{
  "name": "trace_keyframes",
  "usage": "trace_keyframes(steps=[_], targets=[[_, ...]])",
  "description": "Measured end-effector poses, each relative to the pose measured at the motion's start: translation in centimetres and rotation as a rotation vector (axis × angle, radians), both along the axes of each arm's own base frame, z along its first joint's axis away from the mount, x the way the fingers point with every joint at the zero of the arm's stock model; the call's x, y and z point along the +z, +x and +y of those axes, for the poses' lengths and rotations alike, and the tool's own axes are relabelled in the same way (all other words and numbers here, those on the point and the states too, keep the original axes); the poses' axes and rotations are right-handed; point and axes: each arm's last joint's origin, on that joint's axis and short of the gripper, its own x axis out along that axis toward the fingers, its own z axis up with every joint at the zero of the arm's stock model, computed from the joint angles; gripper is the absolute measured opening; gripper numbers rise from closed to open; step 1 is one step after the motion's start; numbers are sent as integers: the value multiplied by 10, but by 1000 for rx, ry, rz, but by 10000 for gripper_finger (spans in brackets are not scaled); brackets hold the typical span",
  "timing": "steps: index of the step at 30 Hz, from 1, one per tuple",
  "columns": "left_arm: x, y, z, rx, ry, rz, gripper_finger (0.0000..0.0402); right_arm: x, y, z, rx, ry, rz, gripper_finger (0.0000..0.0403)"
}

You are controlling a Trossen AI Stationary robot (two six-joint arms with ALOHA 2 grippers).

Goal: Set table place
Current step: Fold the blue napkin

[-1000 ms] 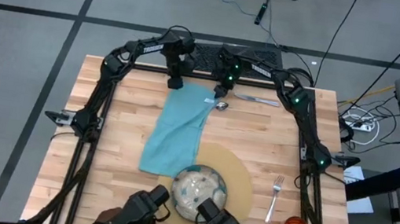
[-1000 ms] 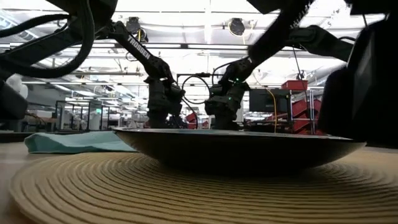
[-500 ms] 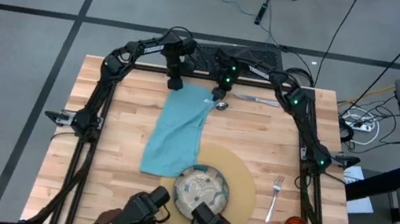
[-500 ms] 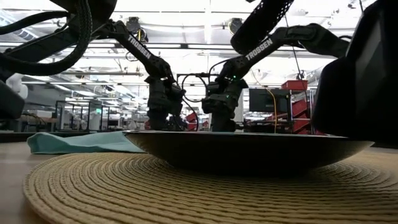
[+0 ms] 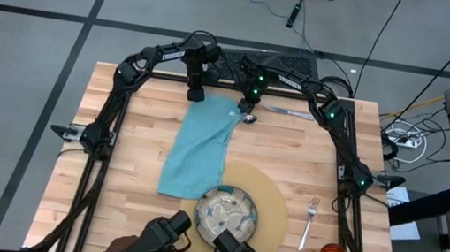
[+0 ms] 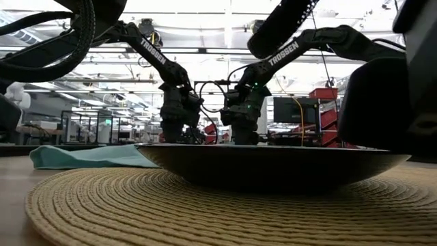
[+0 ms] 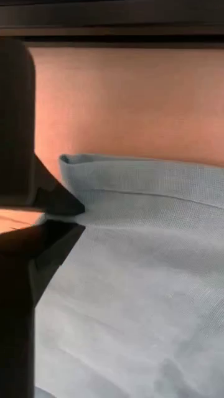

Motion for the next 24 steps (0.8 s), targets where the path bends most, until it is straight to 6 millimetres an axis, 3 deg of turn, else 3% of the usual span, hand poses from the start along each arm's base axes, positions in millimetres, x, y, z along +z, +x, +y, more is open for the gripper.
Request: trace_keyframes(steps=[12,19,24], targets=[[11,4,-5,-58,51,-4,0,0,7,0,21,-62,-30,1],[44,2,-10,-75,139,-44,0,1,10,2,39,-93,-39,0],[64,-1,-13,-75,187,-62,0,17,15,0,41,-128,-66,0]])
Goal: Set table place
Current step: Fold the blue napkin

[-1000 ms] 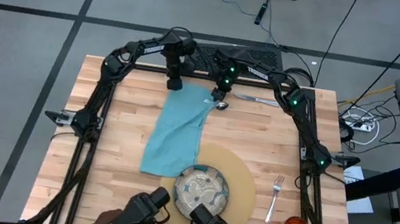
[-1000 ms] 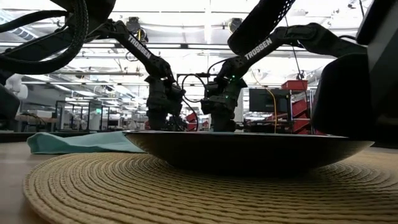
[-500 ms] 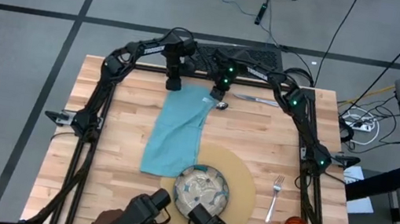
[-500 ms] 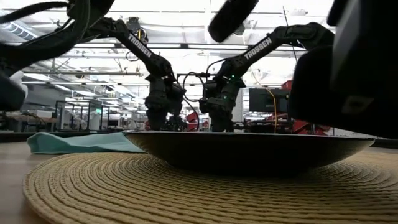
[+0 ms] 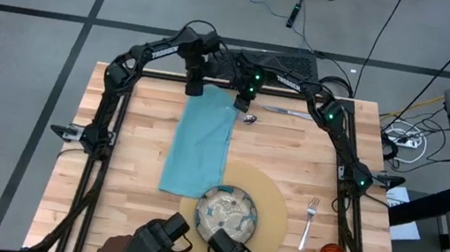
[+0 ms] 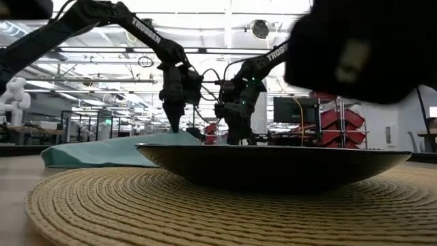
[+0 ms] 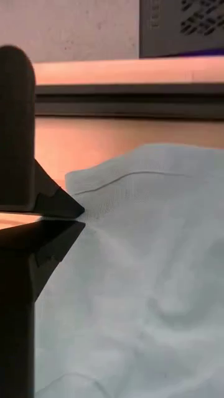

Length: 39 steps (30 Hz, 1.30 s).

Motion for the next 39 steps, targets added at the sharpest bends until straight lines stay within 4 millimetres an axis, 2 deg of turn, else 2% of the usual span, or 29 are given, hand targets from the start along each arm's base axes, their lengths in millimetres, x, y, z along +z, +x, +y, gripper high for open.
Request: trace_keyframes(steps=[4,10,17,26,34,39], targets=[[9,-1,-2,-2,38,6,0,24,3,-3,-4,-61,-15,0],[9,-3,-2,7,53,32,0,56,-1,-7,-9,-108,-23,0],[13,-8,1,13,75,32,0,64,-19,-17,-44,-124,18,0],[48,-27,7,47,174,-49,0,68,-21,-23,-56,-151,-16,0],[50,-28,11,54,197,-67,0,98,-30,-25,-80,-211,-92,0],[50,-29,13,61,247,-29,0,105,-34,-26,-88,-224,-100,0]])
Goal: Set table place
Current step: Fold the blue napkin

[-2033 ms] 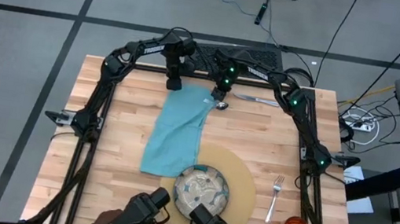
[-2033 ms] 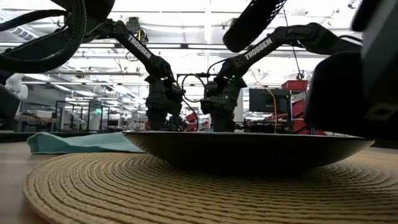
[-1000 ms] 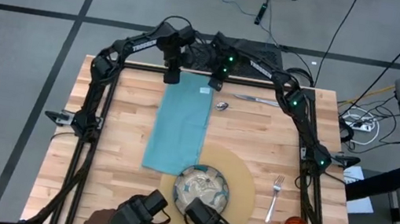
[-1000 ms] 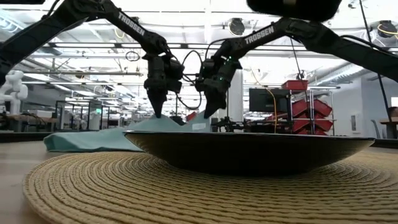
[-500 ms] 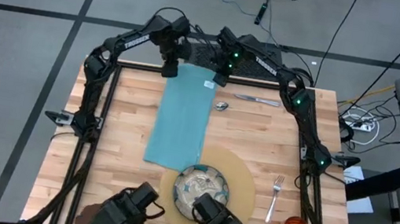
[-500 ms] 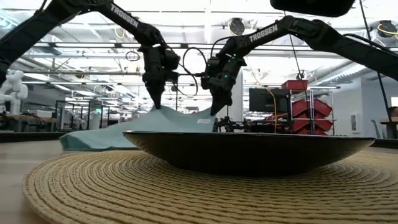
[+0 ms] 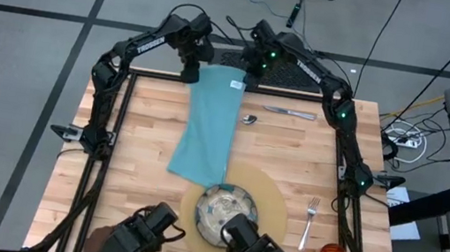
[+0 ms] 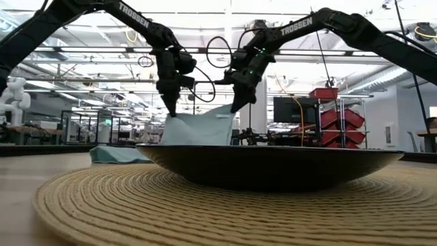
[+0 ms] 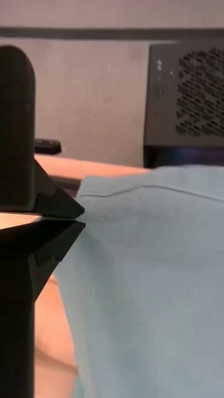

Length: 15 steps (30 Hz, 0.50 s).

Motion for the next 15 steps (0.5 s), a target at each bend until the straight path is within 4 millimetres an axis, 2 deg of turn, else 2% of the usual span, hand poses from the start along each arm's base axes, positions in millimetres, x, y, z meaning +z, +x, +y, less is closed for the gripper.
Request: trace_keyframes(steps=[15], targets=[[2,13,-1,-70,97,-11,0,11,-3,-3,-18,-65,-14,0]])
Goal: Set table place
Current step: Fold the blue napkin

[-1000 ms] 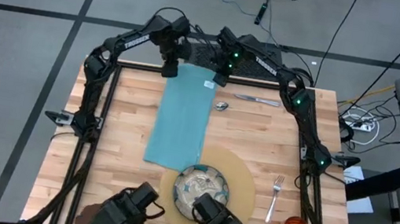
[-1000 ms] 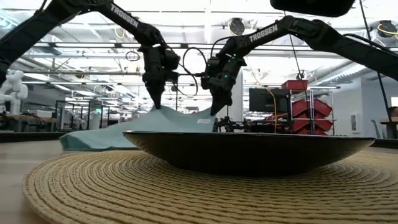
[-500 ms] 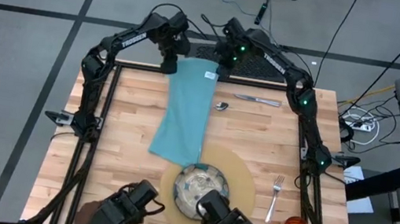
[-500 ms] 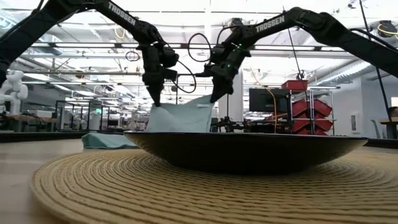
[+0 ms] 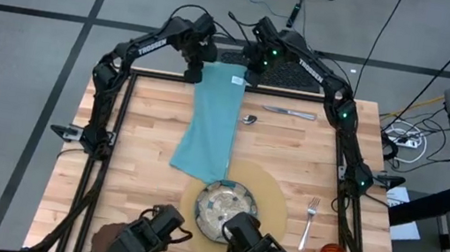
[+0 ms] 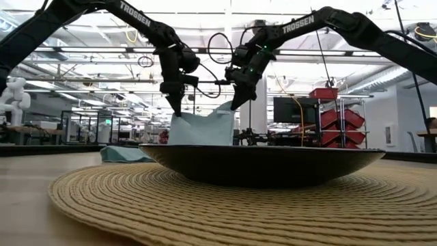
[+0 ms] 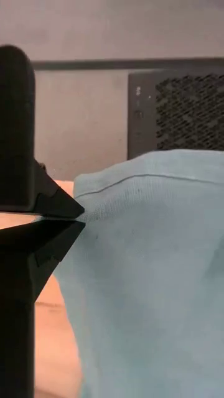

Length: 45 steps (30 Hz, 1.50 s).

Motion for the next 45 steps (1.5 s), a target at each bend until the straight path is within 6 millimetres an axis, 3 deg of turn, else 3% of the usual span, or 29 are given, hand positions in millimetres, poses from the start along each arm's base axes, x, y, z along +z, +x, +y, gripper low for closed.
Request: trace_keyframes(steps=[4,15,25,36,45], targets=[[3,2,8,60,136,29,0,7,-4,-8,-66,-72,-10,0],[2,1,5,48,104,45,0,8,-7,-7,-56,-35,-7,0],[0,0,0,46,65,77,0,6,9,14,29,-32,17,0],[-6,9,-33,-25,43,116,0,4,23,37,90,-53,85,0],[6,-24,-65,-30,174,15,0,3,35,57,144,-39,114,0]])
